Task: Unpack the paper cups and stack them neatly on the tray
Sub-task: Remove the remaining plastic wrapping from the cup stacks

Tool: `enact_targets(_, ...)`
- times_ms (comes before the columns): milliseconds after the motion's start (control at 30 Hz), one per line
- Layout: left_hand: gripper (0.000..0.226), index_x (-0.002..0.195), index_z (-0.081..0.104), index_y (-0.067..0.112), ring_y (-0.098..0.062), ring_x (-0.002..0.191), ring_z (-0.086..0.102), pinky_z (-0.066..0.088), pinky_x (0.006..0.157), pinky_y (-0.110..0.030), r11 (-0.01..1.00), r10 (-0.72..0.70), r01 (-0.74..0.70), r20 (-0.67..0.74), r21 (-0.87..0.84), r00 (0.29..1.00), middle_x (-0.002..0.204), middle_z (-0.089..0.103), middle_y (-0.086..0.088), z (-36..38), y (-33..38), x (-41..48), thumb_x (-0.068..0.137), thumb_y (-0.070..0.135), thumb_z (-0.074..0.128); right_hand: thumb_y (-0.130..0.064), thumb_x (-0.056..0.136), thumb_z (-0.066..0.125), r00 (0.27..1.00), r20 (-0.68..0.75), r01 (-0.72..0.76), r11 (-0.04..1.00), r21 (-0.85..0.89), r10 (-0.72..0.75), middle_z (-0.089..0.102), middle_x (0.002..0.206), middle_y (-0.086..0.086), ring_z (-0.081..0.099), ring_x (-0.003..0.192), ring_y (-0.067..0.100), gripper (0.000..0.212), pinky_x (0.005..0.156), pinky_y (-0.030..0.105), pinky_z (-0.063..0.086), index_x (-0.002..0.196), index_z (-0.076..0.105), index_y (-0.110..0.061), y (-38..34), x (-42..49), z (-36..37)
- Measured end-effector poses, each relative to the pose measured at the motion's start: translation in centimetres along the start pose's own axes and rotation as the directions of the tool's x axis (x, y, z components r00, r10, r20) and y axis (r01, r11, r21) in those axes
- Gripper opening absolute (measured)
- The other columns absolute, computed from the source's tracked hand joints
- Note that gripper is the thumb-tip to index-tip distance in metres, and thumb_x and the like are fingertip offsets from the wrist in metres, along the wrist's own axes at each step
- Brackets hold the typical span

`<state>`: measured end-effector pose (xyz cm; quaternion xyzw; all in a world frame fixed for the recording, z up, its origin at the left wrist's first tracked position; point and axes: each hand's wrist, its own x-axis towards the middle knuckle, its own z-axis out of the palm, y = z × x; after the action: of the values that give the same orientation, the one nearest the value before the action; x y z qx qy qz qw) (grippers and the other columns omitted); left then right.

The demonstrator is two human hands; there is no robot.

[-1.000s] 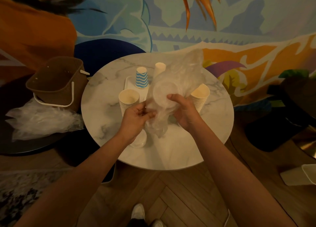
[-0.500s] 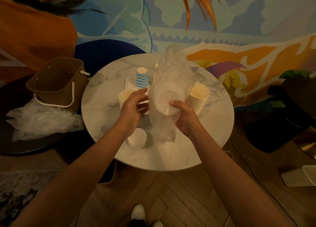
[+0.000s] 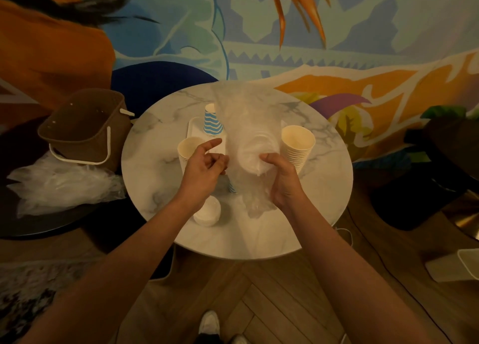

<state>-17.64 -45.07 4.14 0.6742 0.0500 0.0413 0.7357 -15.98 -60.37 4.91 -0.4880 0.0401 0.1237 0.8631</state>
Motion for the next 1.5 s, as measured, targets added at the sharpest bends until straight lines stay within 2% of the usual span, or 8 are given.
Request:
enact_targets(200,0.037,0.123,0.046,0.015,-0.003,0.064,0.054,0.046,0.065,-0.016,0.998,-0.047,0.050,0.103,-0.027,0.994,0.077,0.056,-0.002,-0.3,-0.5,-0.7,0.091,-0.003,0.053,-0.013,0.065,0.056,0.999,0.000,0.049,0.980,0.191,-0.050,0.070,0.083,0.007,0.068,0.077,0.022,0.037,0.069,0.037,0.057,0.101,0.062,-0.012,0.4,-0.4,-0.1)
enact_targets(467,0.091,0.135,0.033,0.022,-0.020,0.105,0.057,0.054,0.071,-0.031,0.930,-0.148,0.227,0.270,-0.290,0.951,0.122,0.051,-0.004,-0.9,1.1,-0.1,0.051,0.025,0.070,-0.020,0.052,0.070,0.993,0.091,0.094,0.980,-0.175,-0.079,0.061,0.119,0.012,0.064,0.101,0.023,0.083,0.081,0.036,0.056,0.130,0.045,-0.011,0.0,-0.1,-0.3)
enact_targets(600,0.092,0.138,0.033,0.019,-0.020,0.113,0.059,0.055,0.085,-0.036,0.981,-0.120,0.150,0.223,-0.122,0.967,0.125,0.057,-0.006,0.1,1.4,-0.2,0.060,0.021,0.083,-0.028,0.055,0.079,0.988,0.134,0.108,0.957,-0.268,-0.074,0.050,0.135,0.015,0.055,0.119,0.029,0.088,0.094,0.042,0.051,0.135,0.043,-0.015,-0.1,-0.1,0.2)
enact_targets(733,0.056,0.131,0.044,0.015,-0.016,0.100,0.066,0.057,0.078,-0.032,0.907,-0.136,0.180,0.139,-0.380,0.981,0.107,0.067,-0.001,-0.2,1.3,0.1,0.080,0.002,0.067,-0.047,0.065,0.073,0.973,0.098,0.230,0.869,-0.437,-0.207,0.054,0.130,0.001,0.056,0.115,0.019,0.056,0.091,0.035,0.052,0.116,0.054,-0.035,-0.4,0.0,0.3)
enact_targets(933,0.102,0.138,0.038,0.006,-0.026,0.116,0.058,0.054,0.086,-0.034,0.848,-0.144,0.212,0.173,-0.487,0.974,0.124,0.060,-0.013,-0.9,1.7,0.6,0.051,0.020,0.088,-0.006,0.084,0.066,0.940,0.066,0.318,0.795,-0.516,-0.334,0.063,0.076,-0.002,0.057,0.071,0.005,0.010,0.070,0.021,0.051,0.082,0.063,-0.016,-0.1,0.1,1.0)
enact_targets(1133,0.041,0.119,0.055,0.005,-0.030,0.117,0.053,0.044,0.103,-0.042,0.686,-0.188,0.233,0.142,-0.689,0.972,0.122,0.058,-0.015,-1.3,2.3,1.0,0.080,0.015,0.062,-0.004,0.077,0.072,0.863,0.235,0.484,0.597,-0.640,-0.448,0.062,0.076,-0.009,0.055,0.070,0.001,0.024,0.068,0.018,0.045,0.073,0.063,-0.026,0.6,-0.2,1.1)
enact_targets(1367,0.036,0.109,0.059,0.005,-0.025,0.093,0.060,0.044,0.093,-0.037,0.685,-0.186,0.238,0.151,-0.688,0.971,0.098,0.063,-0.011,-1.5,2.1,0.9,0.076,0.018,0.050,-0.016,0.074,0.077,0.885,0.436,0.465,0.279,-0.840,-0.160,0.057,0.076,-0.011,0.055,0.069,0.010,0.009,0.066,0.021,0.044,0.077,0.071,-0.010,0.9,0.4,0.3)
enact_targets(1500,0.029,0.106,0.057,0.005,-0.021,0.079,0.065,0.055,0.068,-0.029,0.729,-0.171,0.249,0.183,-0.638,0.968,0.091,0.065,-0.008,-1.9,2.1,1.0,0.078,0.012,0.052,-0.024,0.070,0.057,0.864,0.253,0.489,0.604,-0.629,-0.436,0.059,0.065,-0.009,0.054,0.065,0.007,0.012,0.064,0.017,0.042,0.065,0.060,-0.014,-1.7,0.3,0.4)
